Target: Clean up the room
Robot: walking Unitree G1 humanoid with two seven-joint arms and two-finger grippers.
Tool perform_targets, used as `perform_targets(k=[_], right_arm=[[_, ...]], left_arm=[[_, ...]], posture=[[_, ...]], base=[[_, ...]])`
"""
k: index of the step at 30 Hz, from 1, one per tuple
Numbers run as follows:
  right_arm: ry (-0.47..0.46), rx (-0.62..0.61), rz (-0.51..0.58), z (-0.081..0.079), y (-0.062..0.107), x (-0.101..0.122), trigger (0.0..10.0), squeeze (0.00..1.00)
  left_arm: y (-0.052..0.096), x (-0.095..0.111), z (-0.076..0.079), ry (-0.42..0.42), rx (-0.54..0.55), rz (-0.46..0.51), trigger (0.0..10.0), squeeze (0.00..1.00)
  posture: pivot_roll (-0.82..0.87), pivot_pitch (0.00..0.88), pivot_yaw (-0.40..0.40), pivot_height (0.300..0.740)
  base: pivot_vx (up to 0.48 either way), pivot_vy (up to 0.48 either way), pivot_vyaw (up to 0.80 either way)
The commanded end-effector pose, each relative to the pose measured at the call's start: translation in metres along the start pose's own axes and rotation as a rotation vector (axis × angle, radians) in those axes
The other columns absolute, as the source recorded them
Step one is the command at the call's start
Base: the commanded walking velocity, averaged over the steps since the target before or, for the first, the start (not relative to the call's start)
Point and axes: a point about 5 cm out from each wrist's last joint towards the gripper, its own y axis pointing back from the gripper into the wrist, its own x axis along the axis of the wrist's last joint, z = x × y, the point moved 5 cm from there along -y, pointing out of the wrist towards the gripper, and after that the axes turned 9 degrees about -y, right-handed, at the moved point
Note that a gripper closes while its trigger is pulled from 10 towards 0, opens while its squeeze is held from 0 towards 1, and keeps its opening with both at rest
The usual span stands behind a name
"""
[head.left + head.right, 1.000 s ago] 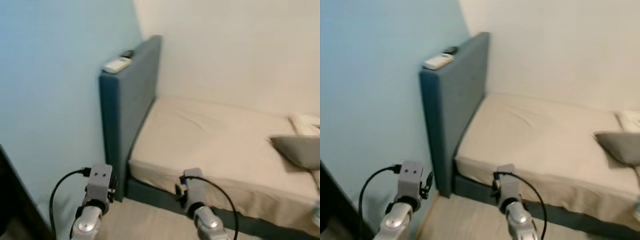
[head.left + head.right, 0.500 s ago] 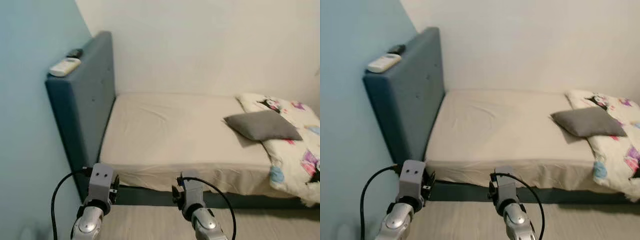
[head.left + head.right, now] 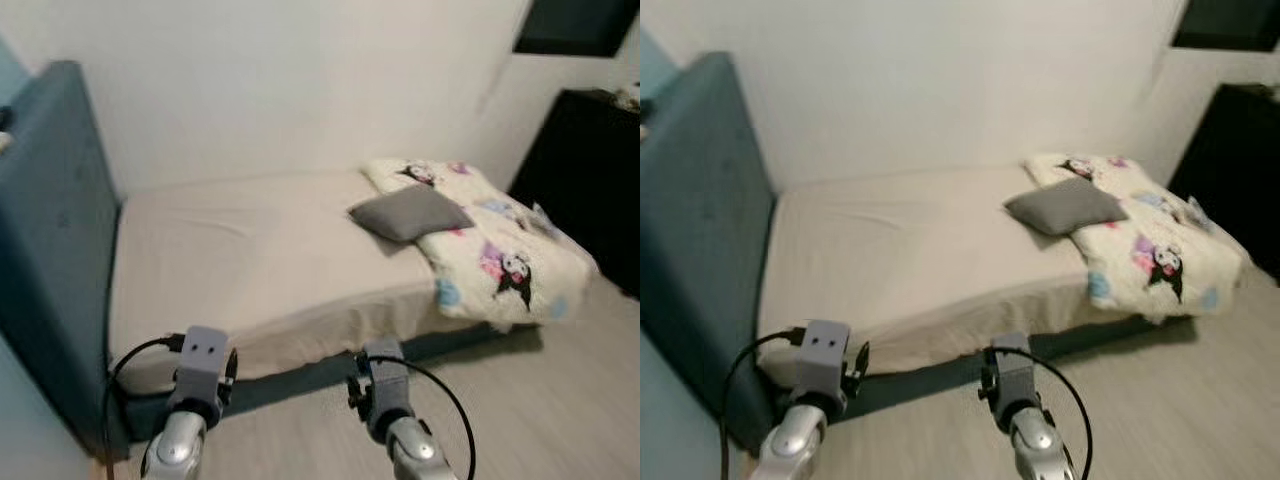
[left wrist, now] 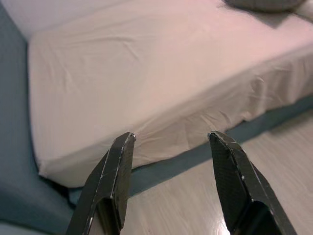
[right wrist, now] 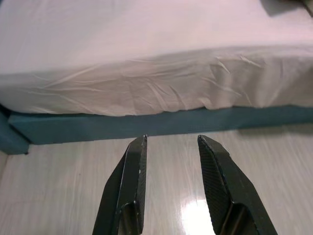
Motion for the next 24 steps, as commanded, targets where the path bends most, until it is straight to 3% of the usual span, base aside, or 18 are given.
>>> perform_targets(k=[1,17,24], right_arm=[[-0.001,-0.02,-0.006,0.0075,0.0027,-0.0021,10.0,0.0],[0.013,-0.026,0.005,0.0128,0.0027,0.0015,10.0,0.0],[0.038,0.028,0.009,0.0036,0.0027,0.0021,10.0,0.0]], left_arm=[[0.0016,-0.0058,0.0061,-0.005,-0.028,-0.024,10.0,0.0],[0.0009,-0.0049,0.0038,-0.012,-0.001,-0.022,10.0,0.0],[0.0006,-0.0023,0.0053,-0.004,-0.013,-0.009,10.0,0.0]], posture=[[0.0,0.053,-0.05,0.735],[-0.01,0.057,-0.047,0.735],[-0.01,0.062,-0.047,0.735]], base=[[0.0,0.0,-0.8],[0.0,0.0,-0.8],[0.0,0.0,-0.2]])
